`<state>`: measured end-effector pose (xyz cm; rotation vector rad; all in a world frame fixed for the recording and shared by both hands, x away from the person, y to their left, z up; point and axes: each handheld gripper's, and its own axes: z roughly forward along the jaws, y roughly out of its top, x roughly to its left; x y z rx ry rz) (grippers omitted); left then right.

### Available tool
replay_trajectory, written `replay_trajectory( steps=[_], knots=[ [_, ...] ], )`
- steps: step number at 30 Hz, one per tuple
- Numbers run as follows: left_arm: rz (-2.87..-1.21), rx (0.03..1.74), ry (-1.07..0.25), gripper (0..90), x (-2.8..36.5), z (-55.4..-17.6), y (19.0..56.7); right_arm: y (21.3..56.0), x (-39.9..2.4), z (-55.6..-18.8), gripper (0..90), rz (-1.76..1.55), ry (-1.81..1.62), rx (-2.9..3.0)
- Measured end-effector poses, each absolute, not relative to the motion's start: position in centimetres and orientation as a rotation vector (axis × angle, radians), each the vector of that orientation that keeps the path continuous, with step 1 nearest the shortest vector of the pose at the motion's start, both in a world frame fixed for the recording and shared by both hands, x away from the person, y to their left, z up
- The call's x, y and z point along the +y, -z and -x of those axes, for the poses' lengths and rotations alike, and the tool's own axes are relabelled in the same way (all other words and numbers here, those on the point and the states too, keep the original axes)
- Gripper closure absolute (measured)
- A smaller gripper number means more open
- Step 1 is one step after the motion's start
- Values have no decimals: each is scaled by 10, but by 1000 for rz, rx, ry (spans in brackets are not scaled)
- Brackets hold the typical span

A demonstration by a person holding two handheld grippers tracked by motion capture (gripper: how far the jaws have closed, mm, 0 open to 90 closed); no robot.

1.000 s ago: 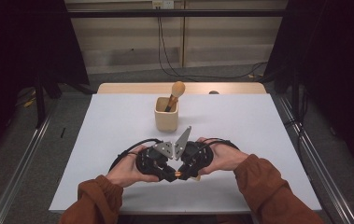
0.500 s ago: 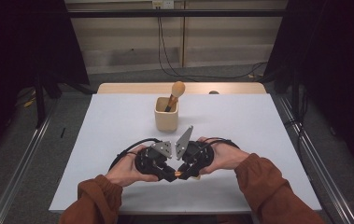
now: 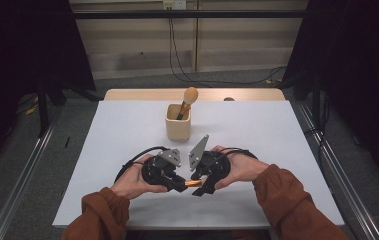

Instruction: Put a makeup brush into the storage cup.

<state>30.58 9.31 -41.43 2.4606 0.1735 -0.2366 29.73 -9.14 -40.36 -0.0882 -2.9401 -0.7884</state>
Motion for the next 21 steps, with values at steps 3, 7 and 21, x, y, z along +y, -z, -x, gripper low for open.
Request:
replay_trajectory(
  steps=[3,7,21],
  knots=[
    [-2463,168,251,742,94,-305,415,405,-92,-298,364,107,816,-2946],
    [-2446,189,248,742,97,-304,417,406,-98,-300,291,144,827,-2940],
    [-2382,260,245,742,115,-307,417,408,-121,-302,121,325,912,-2935]
  ],
)
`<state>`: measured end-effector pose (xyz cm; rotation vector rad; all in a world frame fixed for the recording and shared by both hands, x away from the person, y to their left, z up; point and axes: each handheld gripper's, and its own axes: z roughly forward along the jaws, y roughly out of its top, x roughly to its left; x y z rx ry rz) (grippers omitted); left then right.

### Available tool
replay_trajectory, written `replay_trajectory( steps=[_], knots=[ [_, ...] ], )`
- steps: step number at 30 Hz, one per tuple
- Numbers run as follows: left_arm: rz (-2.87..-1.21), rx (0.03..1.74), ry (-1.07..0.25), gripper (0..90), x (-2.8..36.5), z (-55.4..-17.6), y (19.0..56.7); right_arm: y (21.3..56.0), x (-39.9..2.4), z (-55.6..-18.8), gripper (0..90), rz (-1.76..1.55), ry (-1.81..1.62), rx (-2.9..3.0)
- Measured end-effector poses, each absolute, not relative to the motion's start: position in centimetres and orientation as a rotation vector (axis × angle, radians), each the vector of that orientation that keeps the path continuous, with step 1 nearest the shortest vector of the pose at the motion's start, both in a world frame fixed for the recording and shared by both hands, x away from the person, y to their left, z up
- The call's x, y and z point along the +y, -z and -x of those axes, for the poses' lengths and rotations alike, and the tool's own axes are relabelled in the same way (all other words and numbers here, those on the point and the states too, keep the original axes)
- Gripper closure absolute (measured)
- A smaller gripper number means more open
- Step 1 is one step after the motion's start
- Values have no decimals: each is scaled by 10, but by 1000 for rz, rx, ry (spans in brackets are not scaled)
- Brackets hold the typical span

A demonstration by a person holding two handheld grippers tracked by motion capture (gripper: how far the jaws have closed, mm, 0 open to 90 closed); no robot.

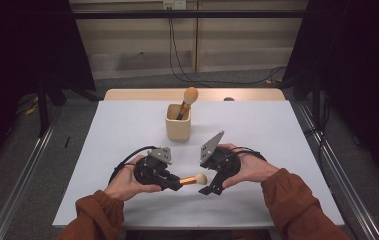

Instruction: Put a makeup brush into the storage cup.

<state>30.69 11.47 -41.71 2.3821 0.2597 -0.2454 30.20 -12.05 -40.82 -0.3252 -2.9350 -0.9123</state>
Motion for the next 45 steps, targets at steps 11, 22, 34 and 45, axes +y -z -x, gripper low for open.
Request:
replay_trajectory(
  steps=[11,22,34,45],
  knots=[
    [-2287,331,259,742,126,-306,421,412,-134,-299,49,392,977,-2909],
    [-2172,366,243,741,134,-305,423,414,-149,-296,39,449,1060,-2895],
    [-2023,371,195,741,140,-302,417,421,-163,-292,40,548,1177,-2835],
    [-1923,402,147,741,147,-304,419,424,-170,-286,38,578,1401,-2756]
  ],
)
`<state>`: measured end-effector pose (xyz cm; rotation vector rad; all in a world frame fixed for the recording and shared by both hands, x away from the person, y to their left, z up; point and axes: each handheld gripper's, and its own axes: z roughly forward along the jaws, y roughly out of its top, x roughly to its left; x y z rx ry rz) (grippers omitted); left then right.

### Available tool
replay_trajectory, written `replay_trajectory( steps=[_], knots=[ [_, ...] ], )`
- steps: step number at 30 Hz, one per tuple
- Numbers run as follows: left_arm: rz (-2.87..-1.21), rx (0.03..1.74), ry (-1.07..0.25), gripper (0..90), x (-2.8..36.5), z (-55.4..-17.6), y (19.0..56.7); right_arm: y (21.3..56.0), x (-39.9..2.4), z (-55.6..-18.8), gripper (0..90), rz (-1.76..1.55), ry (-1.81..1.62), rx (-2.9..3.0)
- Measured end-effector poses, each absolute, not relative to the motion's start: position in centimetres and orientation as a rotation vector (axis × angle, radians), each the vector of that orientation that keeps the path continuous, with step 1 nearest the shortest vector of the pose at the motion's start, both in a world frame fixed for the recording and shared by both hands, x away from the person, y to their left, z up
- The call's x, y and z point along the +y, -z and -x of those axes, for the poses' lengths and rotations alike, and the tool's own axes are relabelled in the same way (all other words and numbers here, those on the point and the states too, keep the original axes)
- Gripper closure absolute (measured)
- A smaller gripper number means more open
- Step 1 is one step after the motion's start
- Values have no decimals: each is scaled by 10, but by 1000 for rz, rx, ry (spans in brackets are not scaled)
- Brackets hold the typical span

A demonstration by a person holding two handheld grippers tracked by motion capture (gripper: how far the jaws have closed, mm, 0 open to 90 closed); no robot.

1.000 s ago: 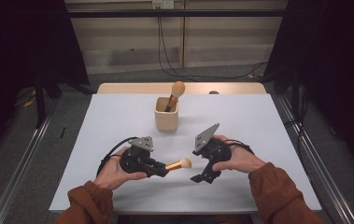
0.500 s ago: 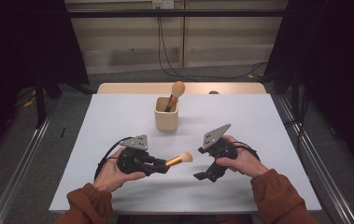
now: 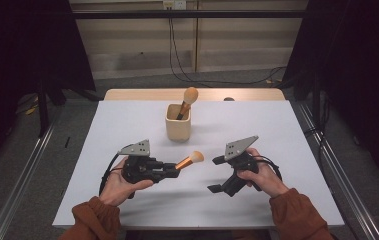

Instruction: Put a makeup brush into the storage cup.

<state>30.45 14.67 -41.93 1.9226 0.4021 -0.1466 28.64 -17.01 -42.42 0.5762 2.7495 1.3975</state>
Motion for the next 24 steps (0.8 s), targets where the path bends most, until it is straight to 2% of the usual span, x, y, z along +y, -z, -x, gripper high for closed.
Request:
replay_trajectory(
  steps=[12,24],
  knots=[
    [-1794,419,147,741,146,-302,419,426,-170,-279,73,-614,-1572,2599],
    [-1753,401,60,741,145,-300,422,425,-170,-278,100,-651,-1657,2542]
  ],
)
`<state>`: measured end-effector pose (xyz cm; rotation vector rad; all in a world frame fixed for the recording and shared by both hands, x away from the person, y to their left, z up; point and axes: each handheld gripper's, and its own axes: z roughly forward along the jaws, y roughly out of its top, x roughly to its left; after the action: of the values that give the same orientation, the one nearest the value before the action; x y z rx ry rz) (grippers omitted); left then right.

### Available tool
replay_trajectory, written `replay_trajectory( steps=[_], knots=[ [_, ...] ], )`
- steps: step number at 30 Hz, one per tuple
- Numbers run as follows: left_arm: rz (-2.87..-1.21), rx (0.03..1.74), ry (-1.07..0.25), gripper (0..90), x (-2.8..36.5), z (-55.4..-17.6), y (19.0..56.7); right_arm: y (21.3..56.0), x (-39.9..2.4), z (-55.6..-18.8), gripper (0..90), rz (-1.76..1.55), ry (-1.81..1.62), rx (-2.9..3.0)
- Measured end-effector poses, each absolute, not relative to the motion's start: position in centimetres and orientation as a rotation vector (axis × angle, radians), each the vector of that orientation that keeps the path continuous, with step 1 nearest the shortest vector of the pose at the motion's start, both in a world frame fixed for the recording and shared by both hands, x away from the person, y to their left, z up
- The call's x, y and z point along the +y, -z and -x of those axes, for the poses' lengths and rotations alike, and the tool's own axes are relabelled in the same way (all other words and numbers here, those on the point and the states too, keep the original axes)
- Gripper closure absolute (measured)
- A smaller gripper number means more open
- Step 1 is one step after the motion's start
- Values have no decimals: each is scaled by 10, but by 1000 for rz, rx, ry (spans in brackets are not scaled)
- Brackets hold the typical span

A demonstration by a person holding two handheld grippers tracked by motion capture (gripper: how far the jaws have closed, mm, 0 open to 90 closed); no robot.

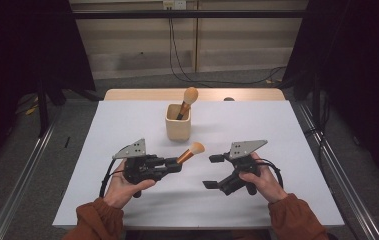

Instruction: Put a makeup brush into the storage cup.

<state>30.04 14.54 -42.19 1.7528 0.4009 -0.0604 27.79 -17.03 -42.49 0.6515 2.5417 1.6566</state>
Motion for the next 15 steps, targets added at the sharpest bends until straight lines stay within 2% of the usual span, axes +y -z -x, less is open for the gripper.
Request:
replay_trajectory(
  steps=[8,12,15],
  knots=[
    [-1738,404,46,741,146,-301,424,425,-172,-278,110,-635,-1735,2467],
    [-1736,386,48,741,145,-301,425,427,-171,-279,35,-599,-1794,2427],
    [-1734,381,45,741,143,-300,426,428,-171,-280,39,-595,-1816,2408]
  ],
)
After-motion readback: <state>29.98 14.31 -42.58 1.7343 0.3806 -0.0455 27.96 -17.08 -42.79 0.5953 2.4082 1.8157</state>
